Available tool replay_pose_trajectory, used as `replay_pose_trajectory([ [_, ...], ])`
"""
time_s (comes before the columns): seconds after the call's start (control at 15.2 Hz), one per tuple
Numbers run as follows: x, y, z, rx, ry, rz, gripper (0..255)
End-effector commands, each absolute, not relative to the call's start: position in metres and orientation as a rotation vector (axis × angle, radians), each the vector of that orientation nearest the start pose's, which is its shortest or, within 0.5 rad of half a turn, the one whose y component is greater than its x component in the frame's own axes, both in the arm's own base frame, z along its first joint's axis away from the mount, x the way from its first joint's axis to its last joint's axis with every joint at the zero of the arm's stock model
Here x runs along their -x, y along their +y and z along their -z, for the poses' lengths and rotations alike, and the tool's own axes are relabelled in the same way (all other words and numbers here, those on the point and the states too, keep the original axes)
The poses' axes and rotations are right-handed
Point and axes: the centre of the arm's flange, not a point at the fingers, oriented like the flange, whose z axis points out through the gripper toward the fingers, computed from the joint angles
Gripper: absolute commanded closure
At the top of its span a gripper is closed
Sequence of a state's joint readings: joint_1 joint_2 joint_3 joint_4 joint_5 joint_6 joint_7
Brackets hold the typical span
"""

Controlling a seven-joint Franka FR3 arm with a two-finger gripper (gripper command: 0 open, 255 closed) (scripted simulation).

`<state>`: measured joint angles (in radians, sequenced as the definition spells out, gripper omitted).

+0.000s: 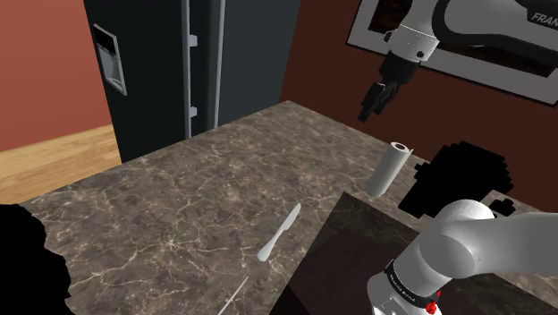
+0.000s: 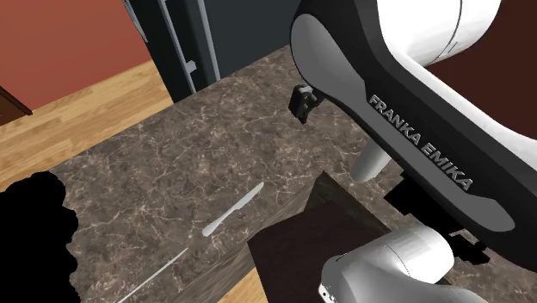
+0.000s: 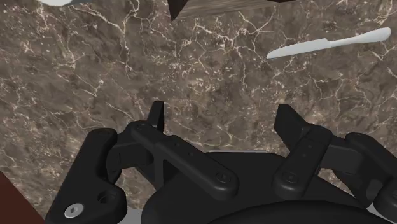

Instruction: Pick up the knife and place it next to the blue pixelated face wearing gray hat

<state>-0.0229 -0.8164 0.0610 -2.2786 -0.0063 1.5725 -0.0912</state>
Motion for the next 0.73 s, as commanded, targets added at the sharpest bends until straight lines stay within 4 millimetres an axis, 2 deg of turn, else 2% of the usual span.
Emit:
replay_pose_trajectory([
  [0.0, -0.298, 0.018, -0.636, 3.187, -0.179, 0.172, 0],
  [0.33, -0.279, 0.055, -0.586, 3.179, 0.212, 0.138, 0],
  [0.66, -0.268, 0.097, -0.538, 3.124, 0.598, 0.102, 0],
])
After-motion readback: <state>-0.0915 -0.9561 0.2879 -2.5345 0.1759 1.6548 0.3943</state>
